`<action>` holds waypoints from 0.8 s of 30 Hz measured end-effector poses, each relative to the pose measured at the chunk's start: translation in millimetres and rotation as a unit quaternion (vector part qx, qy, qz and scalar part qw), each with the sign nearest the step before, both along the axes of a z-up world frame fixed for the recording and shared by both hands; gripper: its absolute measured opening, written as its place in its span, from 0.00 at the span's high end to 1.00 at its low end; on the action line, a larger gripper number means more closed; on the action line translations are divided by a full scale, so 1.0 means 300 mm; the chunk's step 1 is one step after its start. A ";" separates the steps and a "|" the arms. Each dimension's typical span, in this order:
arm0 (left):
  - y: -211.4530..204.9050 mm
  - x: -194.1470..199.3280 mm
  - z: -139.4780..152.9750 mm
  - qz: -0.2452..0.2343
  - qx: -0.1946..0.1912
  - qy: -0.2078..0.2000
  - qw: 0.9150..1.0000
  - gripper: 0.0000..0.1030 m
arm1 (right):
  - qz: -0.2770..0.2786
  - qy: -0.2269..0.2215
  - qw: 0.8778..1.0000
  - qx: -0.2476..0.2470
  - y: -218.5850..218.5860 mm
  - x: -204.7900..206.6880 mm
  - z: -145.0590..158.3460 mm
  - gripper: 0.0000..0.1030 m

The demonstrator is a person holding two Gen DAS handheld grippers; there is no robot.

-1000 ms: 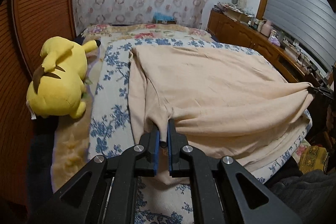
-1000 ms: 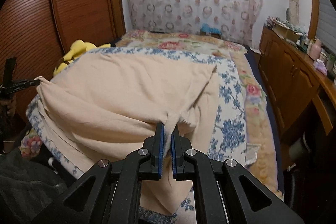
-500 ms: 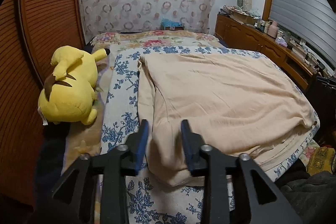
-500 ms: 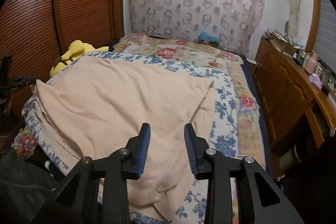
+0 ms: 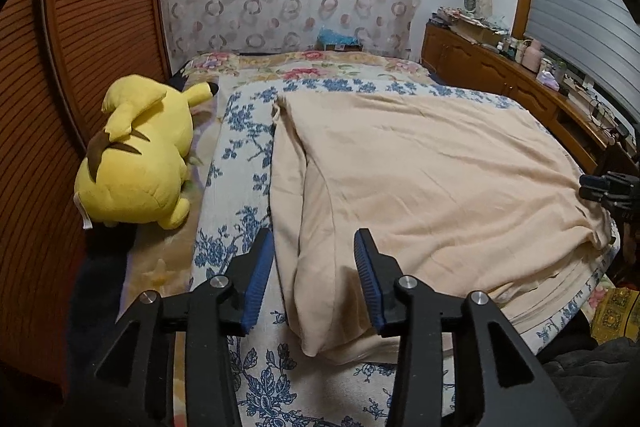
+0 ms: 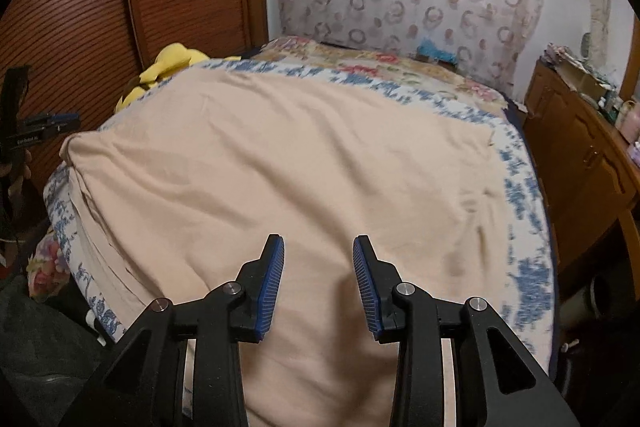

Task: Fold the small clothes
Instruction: 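Lay the folded shirt flat and open both grippers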

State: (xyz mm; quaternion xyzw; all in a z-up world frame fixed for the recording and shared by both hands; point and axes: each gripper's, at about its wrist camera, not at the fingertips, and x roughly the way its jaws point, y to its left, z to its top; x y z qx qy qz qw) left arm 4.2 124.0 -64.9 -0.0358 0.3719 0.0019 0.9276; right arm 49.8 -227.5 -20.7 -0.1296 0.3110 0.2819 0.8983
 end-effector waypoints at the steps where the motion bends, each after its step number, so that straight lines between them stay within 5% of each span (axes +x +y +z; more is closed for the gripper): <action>1: 0.004 0.005 -0.015 0.003 0.002 0.007 1.000 0.55 | 0.001 0.003 1.000 -0.002 0.010 0.010 -0.013 0.64; 14: 0.030 0.016 -0.128 0.020 -0.013 0.047 0.999 0.42 | -0.025 0.015 0.999 -0.028 0.093 0.054 -0.109 0.63; 24: 0.022 0.016 -0.142 0.021 -0.019 0.048 0.998 0.41 | -0.039 -0.003 0.999 -0.009 0.064 0.019 -0.127 0.49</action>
